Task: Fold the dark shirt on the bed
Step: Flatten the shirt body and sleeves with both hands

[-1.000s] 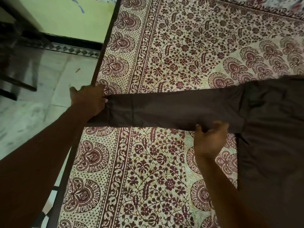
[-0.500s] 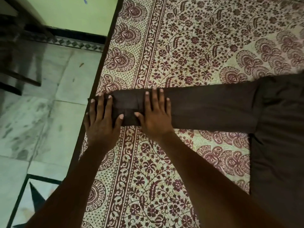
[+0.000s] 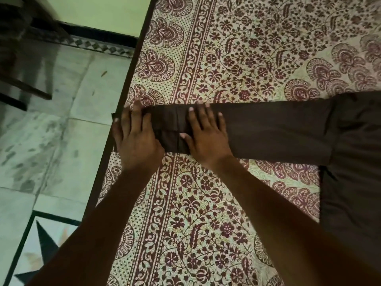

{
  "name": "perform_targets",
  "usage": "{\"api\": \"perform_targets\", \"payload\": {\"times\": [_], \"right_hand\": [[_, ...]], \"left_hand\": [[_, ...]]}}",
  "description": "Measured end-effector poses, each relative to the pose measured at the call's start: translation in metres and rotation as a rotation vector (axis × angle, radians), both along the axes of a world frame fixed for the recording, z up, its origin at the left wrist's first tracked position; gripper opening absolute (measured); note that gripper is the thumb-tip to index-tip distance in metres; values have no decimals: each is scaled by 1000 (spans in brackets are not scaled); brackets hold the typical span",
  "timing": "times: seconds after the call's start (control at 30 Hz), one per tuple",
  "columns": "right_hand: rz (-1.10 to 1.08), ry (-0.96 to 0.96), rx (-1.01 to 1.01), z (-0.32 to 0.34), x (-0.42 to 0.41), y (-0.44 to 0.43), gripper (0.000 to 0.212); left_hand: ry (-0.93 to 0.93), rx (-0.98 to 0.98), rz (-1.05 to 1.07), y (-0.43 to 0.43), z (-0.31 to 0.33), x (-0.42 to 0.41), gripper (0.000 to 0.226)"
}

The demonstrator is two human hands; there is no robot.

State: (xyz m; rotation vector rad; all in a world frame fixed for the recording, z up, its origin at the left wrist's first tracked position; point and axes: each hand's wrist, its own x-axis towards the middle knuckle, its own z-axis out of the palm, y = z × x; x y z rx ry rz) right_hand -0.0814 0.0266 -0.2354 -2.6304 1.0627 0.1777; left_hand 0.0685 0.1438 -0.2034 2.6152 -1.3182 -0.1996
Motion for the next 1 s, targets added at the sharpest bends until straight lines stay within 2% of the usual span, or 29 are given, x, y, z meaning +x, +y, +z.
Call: {"api": "perform_targets", "payload": {"times": [0.07, 0.1, 0.17, 0.2, 0.27, 0.3, 0.37, 0.4, 0.47, 0.53, 0.57, 0.63, 0.7, 0.73, 0.8, 0.9, 1.0], "right_hand": [[134, -65, 31, 6, -14, -15, 65], [79, -117, 7, 9, -29, -22, 63], [-221, -182, -120, 13, -70, -31, 65], [-408, -166, -180, 13, -94, -38, 67], [-681, -63, -211, 8, -141, -50, 73], [-719, -8, -193, 5, -161, -54, 77], [-561, 33, -149, -4, -190, -60, 78], [-431, 17, -129, -6, -201, -61, 75], [-193, -44, -99, -5, -219, -68, 67], [-91, -112, -148, 0, -241, -72, 57], [-150, -148, -211, 2, -253, -71, 52], [-456, -189, -305, 1, -279, -68, 50], [-724, -116, -285, -3, -296, -56, 63], [-774, -63, -224, -6, -303, -48, 72], [-702, -9, -131, -13, -315, -25, 81], [-495, -40, -78, -7, -324, 13, 82], [-478, -150, -93, 4, -344, 12, 73]], "left_hand": [[107, -64, -138, -20, 8, -13, 63], [148, -52, -233, -30, 8, -21, 63], [118, 102, -362, -44, 4, -36, 65], [94, 214, -359, -51, 3, -44, 67], [84, 399, -243, -64, 5, -61, 72], [83, 460, -184, -72, 10, -70, 74], [33, 527, -136, -89, 21, -92, 79], [-6, 500, -164, -98, 23, -103, 79], [-27, 326, -330, -116, 17, -131, 73], [24, 133, -621, -132, 3, -162, 69], [20, 88, -773, -141, -5, -178, 69], [-8, 95, -956, -159, -16, -205, 66], [-20, 133, -930, -172, -22, -217, 62], [-37, 142, -896, -178, -24, -220, 62], [-79, 165, -845, -182, -24, -230, 59], [-117, 203, -717, -185, -13, -253, 58], [-85, 74, -756, -200, 0, -279, 64]]}}
